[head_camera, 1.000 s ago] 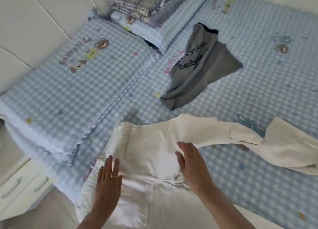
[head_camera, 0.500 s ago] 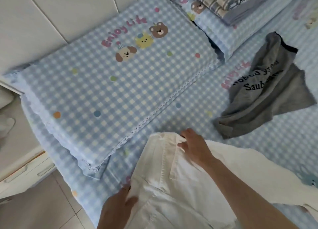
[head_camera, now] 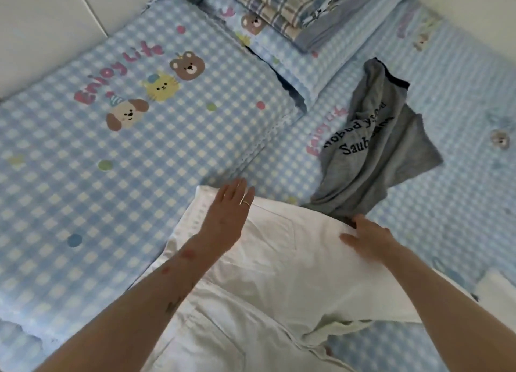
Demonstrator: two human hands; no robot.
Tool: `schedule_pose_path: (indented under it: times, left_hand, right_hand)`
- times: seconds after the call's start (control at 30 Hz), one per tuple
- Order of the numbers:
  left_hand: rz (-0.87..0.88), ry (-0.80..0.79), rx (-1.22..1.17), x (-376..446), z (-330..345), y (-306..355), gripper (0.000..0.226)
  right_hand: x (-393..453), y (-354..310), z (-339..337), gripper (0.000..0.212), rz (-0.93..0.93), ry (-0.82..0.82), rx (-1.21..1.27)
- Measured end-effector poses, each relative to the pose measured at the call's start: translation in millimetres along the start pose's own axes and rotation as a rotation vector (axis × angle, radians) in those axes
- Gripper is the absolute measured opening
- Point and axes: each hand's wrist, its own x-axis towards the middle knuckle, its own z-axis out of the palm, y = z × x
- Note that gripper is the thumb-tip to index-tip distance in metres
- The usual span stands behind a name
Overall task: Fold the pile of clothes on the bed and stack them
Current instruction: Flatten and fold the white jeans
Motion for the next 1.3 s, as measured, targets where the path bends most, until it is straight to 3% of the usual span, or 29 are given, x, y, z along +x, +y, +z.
schedule_pose_path:
  times: [0.1,0.17,0.27,0.33,0.47,0.53,0.6,0.67,0.7,0.73,0.77,0.8,0.87,0.93,0.97,1.0,1.03,1.07,1.1,1.17,1.3]
  left_hand:
    - [0.057,-0.058,0.178,37.9,3.8,-8.7,0.050]
    - [0.070,-0.027,0.157,33.8,-4.2,-13.8,0.031]
    - [0.123,0.186,0.011,-4.3,-16.5,-18.3,0.021]
    - [0.206,0.353,-0.066,-49.6,-14.9,-27.9,0.009]
    - [0.425,0.366,-0.136,-144.7,-2.6,-37.7,0.024]
    - [0.559,0.309,-0.082,-179.6,10.4,-38.4,0.030]
    - [0.661,0.272,-0.009,-204.6,24.0,-39.0,0.031]
    - [0.680,0.248,0.015,-220.5,34.6,-43.4,0.037]
    - [0.678,0.224,0.008,-228.0,37.9,-47.6,0.041]
    - [0.672,0.195,-0.009,-234.8,40.7,-52.0,0.046]
    - [0.657,0.156,-0.024,-241.4,42.3,-57.3,0.054]
    - [0.636,0.118,-0.030,-248.2,44.4,-62.8,0.066]
    - [0.614,0.026,-0.018,-262.2,52.0,-71.7,0.081]
    - [0.580,-0.100,0.041,-278.9,61.1,-71.2,0.084]
    - [0.549,-0.156,0.070,-287.9,67.3,-67.9,0.079]
    - [0.501,-0.211,0.086,-296.4,73.5,-64.8,0.075]
    - [0.439,-0.265,0.079,-302.9,79.0,-60.3,0.075]
    - [0.382,-0.300,0.070,-307.7,82.9,-58.4,0.077]
    - [0.352,-0.302,0.056,-309.2,85.5,-52.6,0.077]
    - [0.359,-0.216,-0.040,-309.2,81.3,-35.5,0.060]
    - [0.390,0.066,-0.293,-303.4,72.6,52.9,0.043]
  right_hand:
    - [2.0,28.4,4.4,0.057,0.033,-0.117,0.041]
    - [-5.4,35.2,-3.4,0.049,-0.019,-0.142,0.095]
    - [-52.7,51.0,-25.1,0.026,-0.163,0.015,0.287]
    - [-109.2,62.1,-30.8,0.019,-0.297,0.125,0.252]
    - [-238.1,68.0,15.0,0.038,-0.501,0.292,0.144]
    - [-281.9,54.6,50.9,0.012,-0.586,0.318,0.105]
    - [-307.0,38.6,86.8,0.039,-0.616,0.288,0.122]
    - [-318.1,28.0,111.9,0.019,-0.558,0.305,0.142]
    - [-328.0,21.0,117.9,0.040,-0.482,0.271,0.144]
    - [-335.2,17.1,133.6,0.044,-0.468,0.245,0.217]
    - [-344.5,12.1,136.7,0.029,-0.424,0.246,0.181]
    - [-350.9,9.2,149.6,0.021,-0.432,0.343,0.179]
    - [-370.1,-4.0,170.1,0.045,-0.422,0.441,0.137]
    - [-376.3,-37.6,180.2,0.034,-0.240,0.524,0.111]
    - [-382.0,-53.7,183.4,0.038,-0.097,0.346,0.252]
    - [-388.2,-72.1,193.0,0.046,0.015,0.305,0.382]
    - [-392.3,-78.2,196.8,0.036,0.099,0.233,0.475]
    - [-393.9,-74.8,207.4,0.020,0.123,0.231,0.364]
    - [-390.2,-60.7,210.7,0.011,0.083,0.259,0.273]
    - [-388.6,-6.1,218.9,0.024,0.100,0.264,0.369]
    - [-373.1,58.1,211.3,0.017,0.537,0.498,0.488]
